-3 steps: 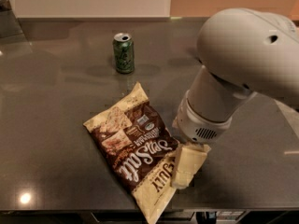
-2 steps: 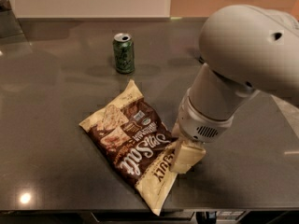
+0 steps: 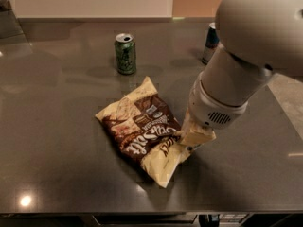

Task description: Move brown chip bag near redbull can

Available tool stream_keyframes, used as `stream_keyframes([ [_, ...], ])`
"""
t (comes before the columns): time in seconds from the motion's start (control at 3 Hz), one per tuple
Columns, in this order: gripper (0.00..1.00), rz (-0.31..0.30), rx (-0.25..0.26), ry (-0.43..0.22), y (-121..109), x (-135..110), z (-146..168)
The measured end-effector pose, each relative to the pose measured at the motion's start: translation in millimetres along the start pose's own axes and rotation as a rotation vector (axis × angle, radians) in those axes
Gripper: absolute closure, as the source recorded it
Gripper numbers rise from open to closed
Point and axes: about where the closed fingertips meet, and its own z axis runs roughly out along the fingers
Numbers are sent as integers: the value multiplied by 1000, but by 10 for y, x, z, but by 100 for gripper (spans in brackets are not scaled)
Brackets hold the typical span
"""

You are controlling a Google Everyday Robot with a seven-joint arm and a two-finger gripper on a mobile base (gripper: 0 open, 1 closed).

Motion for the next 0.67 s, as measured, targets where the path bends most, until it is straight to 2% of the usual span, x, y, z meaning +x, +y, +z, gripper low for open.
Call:
stream_keyframes([
  [0.33,100,7,83,6,-299,86,-250],
  [0.67,100,5,159,20,-666,182,-475],
])
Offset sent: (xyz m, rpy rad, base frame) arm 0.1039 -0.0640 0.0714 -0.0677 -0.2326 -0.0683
